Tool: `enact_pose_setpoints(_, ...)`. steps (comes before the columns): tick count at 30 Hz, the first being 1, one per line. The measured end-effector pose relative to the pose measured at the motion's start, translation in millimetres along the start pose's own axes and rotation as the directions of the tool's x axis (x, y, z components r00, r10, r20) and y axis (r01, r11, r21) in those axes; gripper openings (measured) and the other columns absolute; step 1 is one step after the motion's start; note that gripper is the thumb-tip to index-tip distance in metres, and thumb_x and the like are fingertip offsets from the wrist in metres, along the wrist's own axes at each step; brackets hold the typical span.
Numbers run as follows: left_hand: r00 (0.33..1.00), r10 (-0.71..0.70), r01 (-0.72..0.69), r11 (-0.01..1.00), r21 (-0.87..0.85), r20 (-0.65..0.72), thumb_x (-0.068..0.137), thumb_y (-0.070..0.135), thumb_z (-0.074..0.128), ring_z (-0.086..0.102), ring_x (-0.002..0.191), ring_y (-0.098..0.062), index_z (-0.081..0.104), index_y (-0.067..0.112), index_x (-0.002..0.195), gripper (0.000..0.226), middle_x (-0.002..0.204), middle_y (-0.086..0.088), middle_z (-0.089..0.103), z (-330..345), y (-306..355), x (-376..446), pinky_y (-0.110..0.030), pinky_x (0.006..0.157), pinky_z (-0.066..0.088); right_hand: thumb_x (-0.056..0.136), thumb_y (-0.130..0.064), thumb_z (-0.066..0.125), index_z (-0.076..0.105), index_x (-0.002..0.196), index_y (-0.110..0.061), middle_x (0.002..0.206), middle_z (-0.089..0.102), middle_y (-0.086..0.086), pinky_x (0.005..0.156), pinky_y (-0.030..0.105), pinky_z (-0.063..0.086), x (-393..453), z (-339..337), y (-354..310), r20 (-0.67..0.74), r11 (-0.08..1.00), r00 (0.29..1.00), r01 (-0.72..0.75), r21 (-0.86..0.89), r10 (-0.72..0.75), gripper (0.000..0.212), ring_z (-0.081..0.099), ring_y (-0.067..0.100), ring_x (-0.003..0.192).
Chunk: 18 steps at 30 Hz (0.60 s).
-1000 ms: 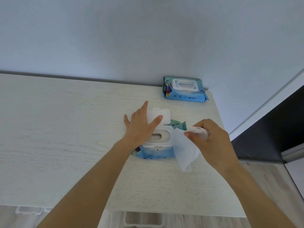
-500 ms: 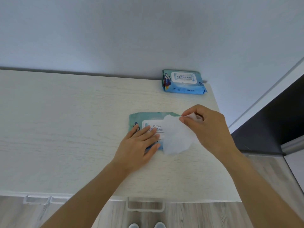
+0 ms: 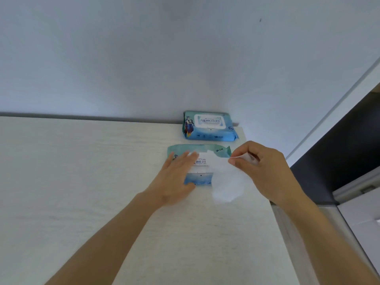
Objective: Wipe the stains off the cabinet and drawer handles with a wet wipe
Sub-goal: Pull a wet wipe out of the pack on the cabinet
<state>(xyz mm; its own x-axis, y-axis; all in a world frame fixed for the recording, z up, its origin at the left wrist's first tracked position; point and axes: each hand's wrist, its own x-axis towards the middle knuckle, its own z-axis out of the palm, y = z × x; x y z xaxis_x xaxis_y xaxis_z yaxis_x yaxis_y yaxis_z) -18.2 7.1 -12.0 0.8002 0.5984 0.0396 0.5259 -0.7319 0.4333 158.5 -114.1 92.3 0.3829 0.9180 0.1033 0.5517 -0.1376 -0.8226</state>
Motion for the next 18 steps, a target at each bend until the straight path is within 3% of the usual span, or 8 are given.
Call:
enact_pose_setpoints(2,0.996,-0.004,-0.019,0.969,-0.247,-0.091,0.082,0.023,0.056,-0.009,0.136,0.014,0.006,0.045,0.142,0.081,0.156,0.013,0.008,-12.0,8.4,-6.0,-0.03,0.118,-0.005,0.082,-0.02,0.071,0.063,0.07,-0.032,0.078,0.064,-0.022,0.05,0.005,0.04,0.3,1.2,2.1,0.056,0.999,0.998,-0.031,0.041,0.029,0.019,0.056,-0.013,0.085)
enact_pose_setpoints(5,0.99,0.06,-0.097,0.946,-0.311,-0.125,0.08,0.044,0.064,-0.009,0.139,0.011,0.02,0.062,0.126,0.066,0.153,0.024,0.005,-31.0,22.3,-10.4,-0.024,0.115,-0.009,0.08,-0.015,0.072,0.065,0.069,-0.028,0.085,0.066,-0.018,0.053,0.008,0.044,-0.7,10.0,1.3,0.152,0.986,0.988,-0.064,0.154,0.04,0.018,0.054,-0.015,0.092)
enact_pose_setpoints(7,0.988,0.01,-0.059,0.947,-0.317,-0.152,0.079,0.044,0.073,0.007,0.139,0.007,0.044,0.059,0.11,0.045,0.148,0.025,0.024,-42.9,25.8,-12.3,-0.03,0.117,-0.006,0.078,-0.014,0.074,0.066,0.067,-0.029,0.083,0.067,-0.015,0.058,0.009,0.046,-1.5,14.2,-1.0,0.172,0.972,0.984,-0.075,0.222,0.037,0.019,0.054,-0.015,0.09)
enact_pose_setpoints(10,0.983,-0.085,0.011,0.91,-0.415,-0.16,0.077,0.033,0.075,0.041,0.115,0.013,0.064,0.045,0.084,0.018,0.109,0.04,0.052,-58.6,21.7,-24.1,-0.032,0.115,0.011,0.077,-0.016,0.074,0.066,0.069,-0.031,0.082,0.067,-0.017,0.058,0.005,0.044,-2.3,14.4,-2.3,0.159,0.98,0.987,-0.065,0.186,0.036,0.019,0.055,-0.016,0.086)
enact_pose_setpoints(12,0.978,-0.164,0.076,0.859,-0.507,-0.131,0.076,0.03,0.076,0.056,0.083,0.009,0.065,0.045,0.075,0.019,0.08,0.033,0.064,-69.8,18.6,-38.0,-0.023,0.094,0.034,0.08,-0.02,0.073,0.064,0.074,-0.033,0.088,0.063,-0.021,0.058,0.004,0.042,-4.6,14.0,-3.5,0.195,0.998,0.98,-0.047,0.042,0.038,0.017,0.055,-0.014,0.086)
enact_pose_setpoints(14,0.958,-0.23,0.11,0.847,-0.519,-0.171,0.074,0.03,0.077,0.059,0.069,-0.012,0.068,0.041,0.069,0.015,0.074,0.014,0.07,-81.8,17.3,-48.8,-0.024,0.071,0.039,0.081,-0.019,0.072,0.062,0.075,-0.036,0.085,0.062,-0.021,0.058,0.001,0.04,-7.6,15.0,-6.7,0.202,0.998,0.979,-0.008,-0.063,0.021,0.021,0.054,-0.016,0.079)
enact_pose_setpoints(16,0.929,-0.253,0.099,0.872,-0.479,-0.269,0.071,0.04,0.075,0.063,0.074,-0.021,0.069,0.044,0.071,0.008,0.08,0.007,0.072,-91.6,16.2,-60.8,-0.03,0.075,0.045,0.082,-0.014,0.071,0.061,0.074,-0.037,0.081,0.061,-0.021,0.059,-0.001,0.039,-11.4,16.3,-12.0,0.162,0.995,0.986,0.041,-0.094,-0.026,0.026,0.053,-0.019,0.074)
enact_pose_setpoints(18,0.928,-0.165,0.027,0.923,-0.383,-0.333,0.067,0.052,0.065,0.062,0.085,0.007,0.066,0.051,0.075,0.008,0.081,0.029,0.068,-95.6,15.4,-77.3,-0.012,0.095,0.039,0.082,-0.011,0.07,0.06,0.075,-0.038,0.08,0.06,-0.021,0.064,-0.003,0.038,-18.9,18.6,-15.3,0.153,0.988,0.985,0.101,-0.118,-0.083,0.03,0.053,-0.017,0.076)
